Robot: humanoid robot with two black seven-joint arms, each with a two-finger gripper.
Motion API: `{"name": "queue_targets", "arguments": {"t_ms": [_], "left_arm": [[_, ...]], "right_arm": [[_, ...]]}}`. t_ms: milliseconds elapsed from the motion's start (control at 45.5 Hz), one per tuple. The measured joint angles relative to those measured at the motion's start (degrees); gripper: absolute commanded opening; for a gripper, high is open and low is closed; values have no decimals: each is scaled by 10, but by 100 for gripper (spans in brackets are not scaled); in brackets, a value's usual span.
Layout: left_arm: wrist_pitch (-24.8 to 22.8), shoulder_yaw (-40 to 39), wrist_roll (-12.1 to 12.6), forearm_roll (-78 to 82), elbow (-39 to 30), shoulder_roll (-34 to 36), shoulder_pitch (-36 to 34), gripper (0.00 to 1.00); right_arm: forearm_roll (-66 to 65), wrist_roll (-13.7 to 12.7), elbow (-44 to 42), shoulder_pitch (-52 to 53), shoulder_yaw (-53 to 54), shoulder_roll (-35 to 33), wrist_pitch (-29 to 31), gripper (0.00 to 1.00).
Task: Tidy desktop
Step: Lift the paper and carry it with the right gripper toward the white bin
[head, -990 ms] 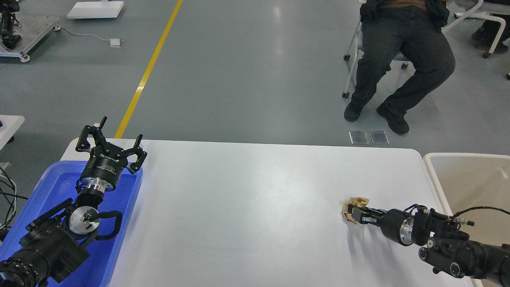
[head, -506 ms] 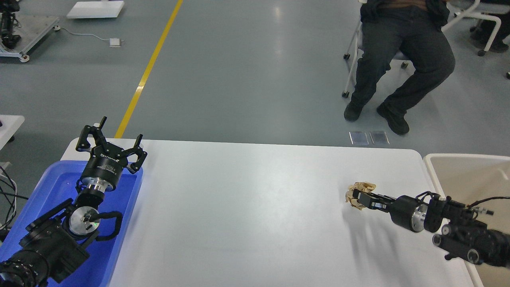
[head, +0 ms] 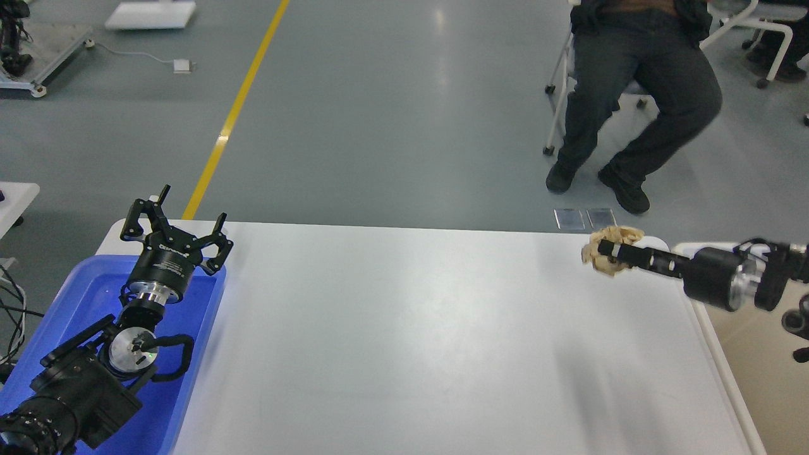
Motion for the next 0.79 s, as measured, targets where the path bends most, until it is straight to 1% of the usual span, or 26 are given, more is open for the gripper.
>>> {"name": "queue_targets", "arguments": {"t_ms": [132, 220, 308, 374, 572, 682, 792], "left_arm": [[0, 0, 0, 0, 0, 0, 0, 100], [0, 0, 0, 0, 0, 0, 0, 100], [0, 0, 0, 0, 0, 0, 0, 100], [-1, 0, 0, 0, 0, 0, 0, 100], [-1, 0, 0, 0, 0, 0, 0, 100], [-1, 0, 0, 0, 0, 0, 0, 100], [-1, 0, 0, 0, 0, 0, 0, 100]], "right_arm": [[2, -1, 30, 46, 0, -47, 34, 0], [3, -2, 38, 66, 0, -66, 49, 0], [8, -4, 33, 79, 0, -78, 62, 0], [27, -4, 14, 85, 0, -84, 73, 0], [163, -10, -95, 77, -7, -81, 124, 0], [250, -25, -176, 45, -8, -66, 143, 0], [331, -43, -258, 5, -7, -35, 156, 0]]}}
